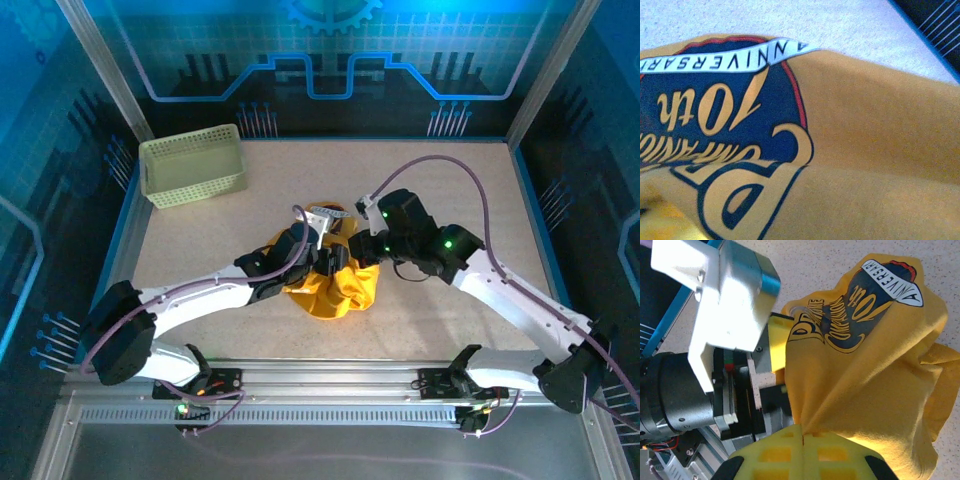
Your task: Fold the inside-out t-shirt
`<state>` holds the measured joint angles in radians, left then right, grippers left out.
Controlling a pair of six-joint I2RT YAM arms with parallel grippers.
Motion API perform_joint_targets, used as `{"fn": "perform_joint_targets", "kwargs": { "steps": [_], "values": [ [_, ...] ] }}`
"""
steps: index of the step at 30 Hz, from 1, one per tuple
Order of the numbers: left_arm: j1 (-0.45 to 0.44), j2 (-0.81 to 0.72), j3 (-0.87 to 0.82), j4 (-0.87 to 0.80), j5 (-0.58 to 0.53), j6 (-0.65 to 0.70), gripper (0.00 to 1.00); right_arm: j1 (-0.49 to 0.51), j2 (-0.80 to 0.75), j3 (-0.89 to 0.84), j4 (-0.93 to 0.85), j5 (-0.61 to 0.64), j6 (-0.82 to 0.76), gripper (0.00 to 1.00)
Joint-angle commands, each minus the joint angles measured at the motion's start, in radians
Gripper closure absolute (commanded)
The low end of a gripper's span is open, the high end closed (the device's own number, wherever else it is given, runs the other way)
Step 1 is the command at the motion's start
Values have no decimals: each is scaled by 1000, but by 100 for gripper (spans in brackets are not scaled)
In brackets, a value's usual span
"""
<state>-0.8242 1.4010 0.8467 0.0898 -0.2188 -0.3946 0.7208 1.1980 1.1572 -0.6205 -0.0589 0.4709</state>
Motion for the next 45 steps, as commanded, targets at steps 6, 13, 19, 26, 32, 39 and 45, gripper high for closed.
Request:
{"fn": "perform_joint_targets", "kwargs": {
  "steps": [6,13,19,26,32,39,45],
  "values": [
    [4,-30,-6,33,84,15,92,-62,6,-14,-12,58,7,100],
    [4,-198,-29,-26,284,9,100,-203,144,25,40,107,-84,94],
    [30,-239,14,-145,239,-49,100,-197,140,12,52,154,-115,52],
    [114,-163,66,-191,247,-127,100,-16,-110,-132,42,233,-27,39],
    [119,-144,100,-208,244,-122,100,115,-138,-183,126,241,106,35],
    [118,-159,66,-167,296,-149,100,118,28,-151,186,276,235,31],
    [119,-203,34,-168,310,-142,100,58,120,-102,188,271,216,53]
  ]
}}
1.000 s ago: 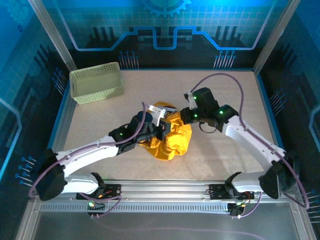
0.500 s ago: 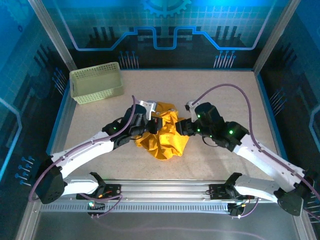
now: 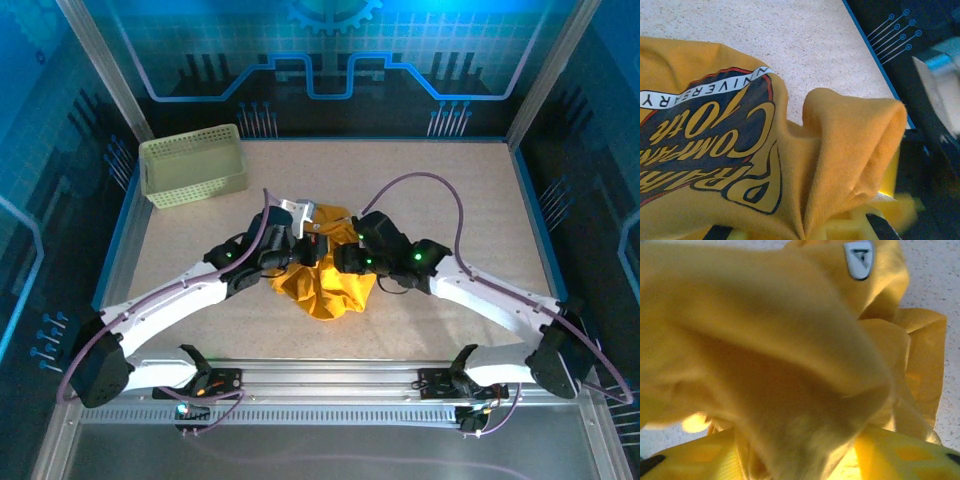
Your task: Fold the inside-out t-shirt
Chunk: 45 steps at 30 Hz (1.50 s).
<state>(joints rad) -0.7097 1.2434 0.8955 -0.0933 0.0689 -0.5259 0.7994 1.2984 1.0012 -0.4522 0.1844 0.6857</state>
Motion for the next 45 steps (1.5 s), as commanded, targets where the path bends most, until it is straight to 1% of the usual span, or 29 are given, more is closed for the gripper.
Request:
{"fn": "perform_joint_targets", "kwargs": {
  "steps": [1,2,4,7,10,12,14,16,17,19,21,23,25,26,27,29,30,32,34,36,38,40,45],
  "values": [
    [12,-52,-6,-22,-5,-10,100,-22,21,63,4,42,-26,65],
    [29,-57,6,-58,-21,-12,100,-19,15,62,-8,53,-56,76],
    [78,-75,17,-105,-34,-18,100,-18,-8,45,-22,53,-121,89],
    [160,-112,37,-149,-45,-4,100,-19,-56,-8,-41,18,-218,99],
    [208,-94,101,-199,-59,49,100,-19,-101,-75,-34,-62,-282,100],
    [214,-50,148,-211,-55,83,100,-18,-123,-115,-2,-137,-295,100],
    [214,26,209,-238,-38,102,99,-16,-123,-169,46,-196,-278,100],
    [214,119,283,-291,-17,110,95,-17,-102,-188,79,-218,-255,100],
    [212,181,327,-333,-16,112,90,-16,-92,-190,89,-211,-237,100],
    [211,282,395,-413,-10,118,76,-21,-86,-201,117,-200,-204,100],
    [197,346,436,-477,-52,132,63,-32,-96,-210,136,-187,-163,100],
    [167,357,436,-518,-132,151,48,-59,-112,-217,132,-169,-120,100],
    [126,309,397,-520,-235,143,31,-90,-120,-226,107,-151,-80,100],
    [102,264,367,-508,-273,132,28,-107,-123,-234,103,-160,-74,100],
    [78,225,333,-489,-285,118,27,-118,-126,-242,105,-168,-71,100],
    [17,138,255,-421,-267,72,28,-126,-139,-266,128,-184,-73,100],
    [-9,107,219,-385,-239,39,28,-125,-145,-279,145,-194,-74,100],
    [-26,89,155,-320,-149,-50,29,-120,-168,-303,184,-214,-72,100],
    [-28,109,110,-259,-79,-133,32,-109,-194,-331,223,-222,-71,100],
    [-37,148,81,-215,-62,-201,34,-90,-219,-355,236,-202,-65,99],
    [-44,200,85,-195,-58,-229,34,-73,-228,-365,205,-150,-43,97],
    [-49,255,102,-197,-67,-251,34,-71,-228,-384,174,-114,-11,93],
    [-59,372,146,-135,-26,-271,37,-72,-242,-419,141,-63,24,88]
  ]
}}
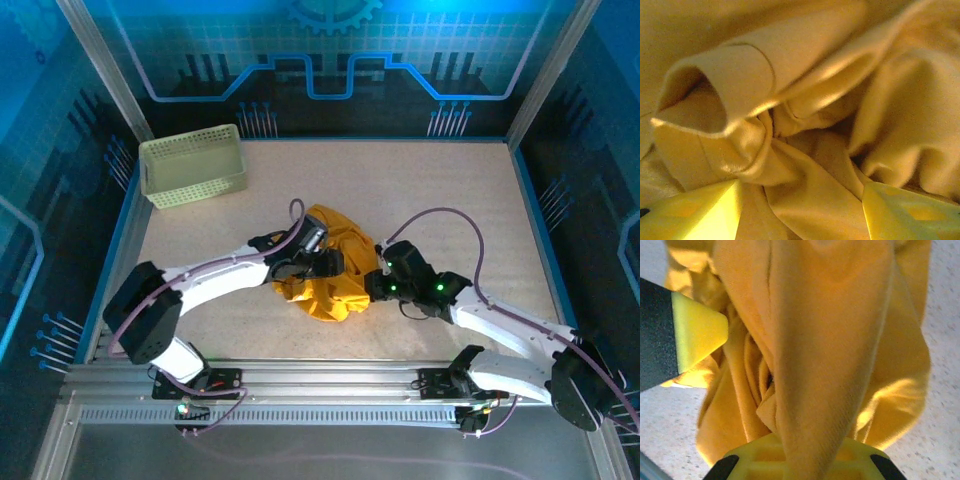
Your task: Fold the inside-out t-shirt
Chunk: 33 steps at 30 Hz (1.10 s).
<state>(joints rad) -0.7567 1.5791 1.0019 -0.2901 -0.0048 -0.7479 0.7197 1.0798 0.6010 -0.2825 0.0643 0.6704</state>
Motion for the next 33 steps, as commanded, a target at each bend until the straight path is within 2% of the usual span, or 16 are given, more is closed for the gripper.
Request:
{"fn": "perform_joint_targets", "kwargs": {
  "steps": [1,6,10,12,15,17,20,23,26,30,33],
  "values": [
    [-15,52,46,71,58,-52,39,9,-31,-19,-29,62,39,88],
    [-29,110,79,82,71,-58,46,11,-49,-29,-2,53,35,88],
    [-35,146,89,86,75,-58,47,22,-33,-35,27,39,28,89],
    [-37,161,92,81,76,-59,54,26,-23,-34,21,44,28,87],
    [-39,160,73,94,70,-59,72,24,-26,-16,-47,109,42,73],
    [-39,138,39,126,72,-57,85,8,-33,17,-140,178,50,57],
    [-45,84,-39,217,97,-77,98,14,-54,93,-267,293,11,47],
    [-78,13,-110,277,50,-72,100,56,-58,192,-348,360,-55,46],
    [-100,-38,-173,342,19,-69,100,102,-23,297,-394,355,-93,47],
    [-107,-85,-235,401,-8,-72,100,126,94,401,-403,231,-110,49],
    [-109,-103,-242,403,-23,-68,100,130,180,427,-392,185,-83,53]
  ]
}}
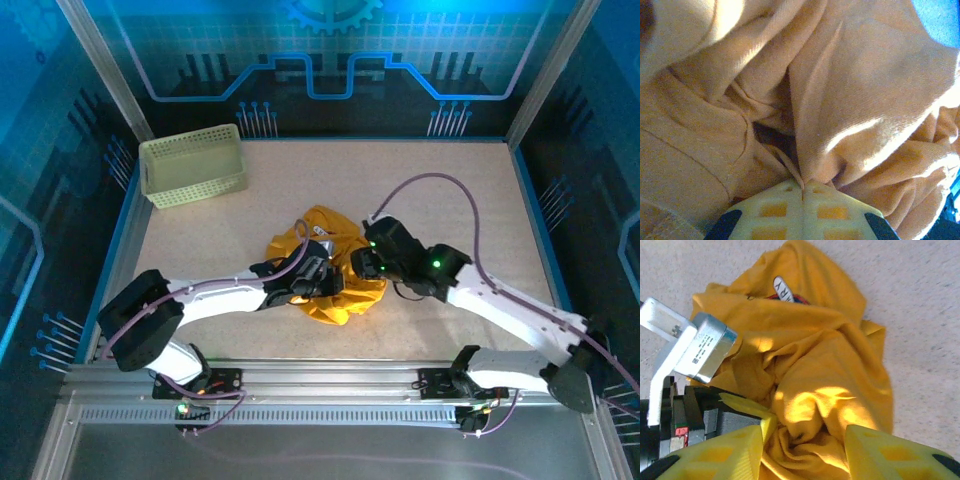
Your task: Fold the inside-out t-shirt
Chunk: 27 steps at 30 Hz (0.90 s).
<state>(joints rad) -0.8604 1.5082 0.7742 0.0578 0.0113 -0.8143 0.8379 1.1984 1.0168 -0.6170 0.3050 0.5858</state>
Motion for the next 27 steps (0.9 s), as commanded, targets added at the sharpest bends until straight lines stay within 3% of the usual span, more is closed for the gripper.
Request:
{"fn": "perform_joint_targets", "kwargs": {
  "steps": [1,9,21,23,25,27],
  "values": [
    [-5,-39,-19,64,-38,0,100,10,83,11,-50,-64,9,53],
    [-12,-84,-54,108,-41,21,100,-3,181,-6,-8,-85,41,53],
    [-32,-121,-87,164,-21,65,100,-66,276,-32,138,-161,38,63],
    [-32,-119,-89,171,-22,63,100,-75,290,-31,151,-185,43,71],
    [-32,-115,-85,163,-27,63,100,-74,290,-27,133,-159,53,90],
    [-32,-112,-77,140,-41,66,100,-74,259,-30,117,-123,56,100]
  ]
}}
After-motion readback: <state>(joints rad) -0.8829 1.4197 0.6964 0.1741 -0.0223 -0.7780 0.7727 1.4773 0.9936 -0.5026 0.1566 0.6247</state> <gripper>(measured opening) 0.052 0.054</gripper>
